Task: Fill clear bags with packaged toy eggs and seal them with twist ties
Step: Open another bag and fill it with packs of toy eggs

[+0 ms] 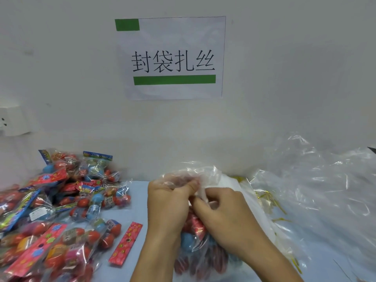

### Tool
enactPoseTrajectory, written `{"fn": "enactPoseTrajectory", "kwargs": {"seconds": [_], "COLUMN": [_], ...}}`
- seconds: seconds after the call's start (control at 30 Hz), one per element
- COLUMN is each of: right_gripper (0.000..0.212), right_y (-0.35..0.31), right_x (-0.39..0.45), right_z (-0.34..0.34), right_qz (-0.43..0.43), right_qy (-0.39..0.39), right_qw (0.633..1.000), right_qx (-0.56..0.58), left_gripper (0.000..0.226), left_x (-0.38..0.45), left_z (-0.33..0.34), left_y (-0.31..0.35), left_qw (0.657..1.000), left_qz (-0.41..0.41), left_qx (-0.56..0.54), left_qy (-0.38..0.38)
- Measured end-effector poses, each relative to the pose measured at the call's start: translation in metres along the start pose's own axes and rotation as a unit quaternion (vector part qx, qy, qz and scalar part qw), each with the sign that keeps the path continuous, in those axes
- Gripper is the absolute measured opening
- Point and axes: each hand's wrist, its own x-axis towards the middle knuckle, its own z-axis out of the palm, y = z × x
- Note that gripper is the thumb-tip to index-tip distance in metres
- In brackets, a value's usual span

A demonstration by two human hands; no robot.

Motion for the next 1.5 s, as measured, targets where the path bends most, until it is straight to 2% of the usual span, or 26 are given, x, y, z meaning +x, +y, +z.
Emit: {"fn": "enactPoseTrajectory", "kwargs": {"seconds": [0.13,0.27,0.4,0.5,0.57,0.67,0.77,1.03,1.2,1.3,1.43,1.5], "right_gripper": [0.031,0.036,0.037,0.04,0.04,0.025,0.016,0.017,0.011,0.014,0.016,0.013], "right_y": [-0.004,0.0,0.002,0.003,0.003,0.004,0.008,0.019,0.018,0.019,0.016,0.014], "right_x": [-0.002,-0.002,0.0,0.0,0.0,0.002,0.005,0.008,0.006,0.007,0.008,0.007], "right_z": [0.006,0.013,0.008,0.001,-0.002,-0.005,-0.013,-0.028,-0.024,-0.024,-0.028,-0.029], "right_qz": [-0.057,-0.075,-0.026,0.026,0.052,0.076,0.093,0.088,0.078,0.066,0.067,0.075], "right_qy": [0.025,0.048,0.041,0.013,0.003,0.006,0.027,0.064,0.086,0.114,0.133,0.129], "right_qw": [0.997,0.995,0.993,0.986,0.977,0.959,0.944,0.951,0.948,0.953,0.952,0.953], "right_qx": [0.053,0.053,0.11,0.166,0.208,0.274,0.314,0.291,0.296,0.273,0.268,0.264], "left_gripper": [0.031,0.021,0.003,0.022,0.019,0.007,0.001,0.014,0.04,0.046,0.021,0.016], "left_x": [0.005,0.006,0.003,0.001,0.0,-0.003,-0.004,-0.005,-0.005,-0.007,-0.011,-0.01], "left_z": [-0.009,-0.012,-0.01,-0.01,-0.007,-0.003,-0.003,-0.001,0.001,0.008,0.017,0.017], "left_y": [0.0,0.0,0.001,0.001,0.002,0.002,0.001,-0.011,-0.007,-0.004,-0.004,-0.007], "left_qw": [0.999,1.0,0.999,0.995,0.988,0.974,0.965,0.941,0.917,0.927,0.953,0.957], "left_qz": [-0.011,-0.015,-0.019,-0.035,-0.014,0.04,0.049,0.054,0.104,0.116,0.087,0.093], "left_qx": [-0.013,0.004,0.042,0.073,0.131,0.208,0.233,0.281,0.325,0.293,0.198,0.186], "left_qy": [0.046,0.019,-0.025,-0.057,-0.075,-0.084,-0.108,-0.18,-0.205,-0.201,-0.214,-0.201]}}
